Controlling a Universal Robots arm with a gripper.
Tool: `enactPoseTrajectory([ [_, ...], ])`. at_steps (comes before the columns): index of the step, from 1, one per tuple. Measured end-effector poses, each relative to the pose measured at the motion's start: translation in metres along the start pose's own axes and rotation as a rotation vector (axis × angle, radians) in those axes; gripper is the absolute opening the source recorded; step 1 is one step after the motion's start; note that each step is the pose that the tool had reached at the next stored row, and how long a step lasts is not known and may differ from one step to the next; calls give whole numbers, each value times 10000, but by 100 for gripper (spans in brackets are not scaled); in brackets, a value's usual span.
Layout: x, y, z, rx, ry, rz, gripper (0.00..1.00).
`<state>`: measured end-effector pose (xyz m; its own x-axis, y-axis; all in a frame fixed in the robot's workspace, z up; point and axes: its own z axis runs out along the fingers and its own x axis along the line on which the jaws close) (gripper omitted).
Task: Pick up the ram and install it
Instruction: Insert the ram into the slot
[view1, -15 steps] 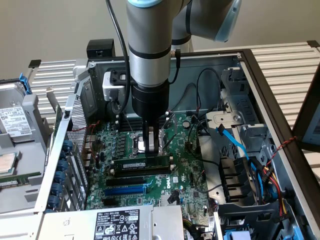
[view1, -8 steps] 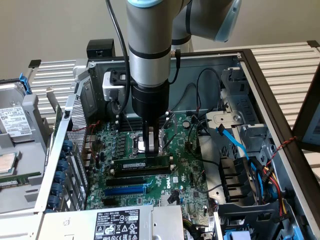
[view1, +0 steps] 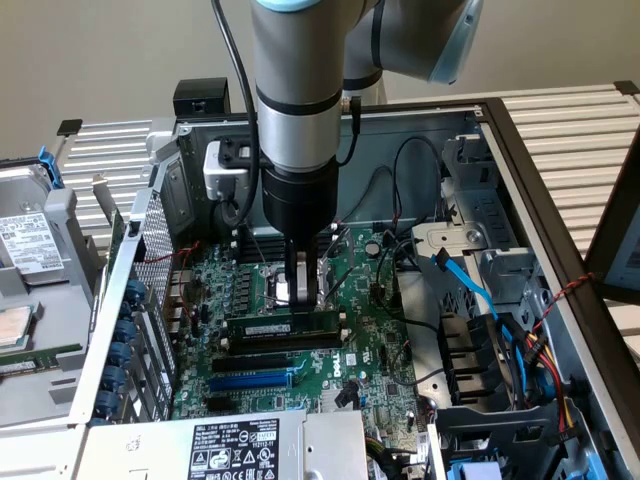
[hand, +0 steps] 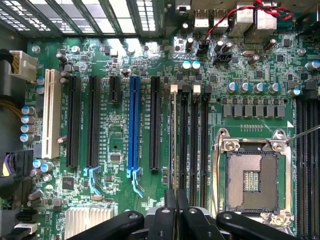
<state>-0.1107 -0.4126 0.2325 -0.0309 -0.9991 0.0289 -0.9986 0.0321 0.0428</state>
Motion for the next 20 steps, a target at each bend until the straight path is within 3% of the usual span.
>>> enactPoseTrajectory([
  [20, 14, -1, 35, 3, -27, 89, 12],
])
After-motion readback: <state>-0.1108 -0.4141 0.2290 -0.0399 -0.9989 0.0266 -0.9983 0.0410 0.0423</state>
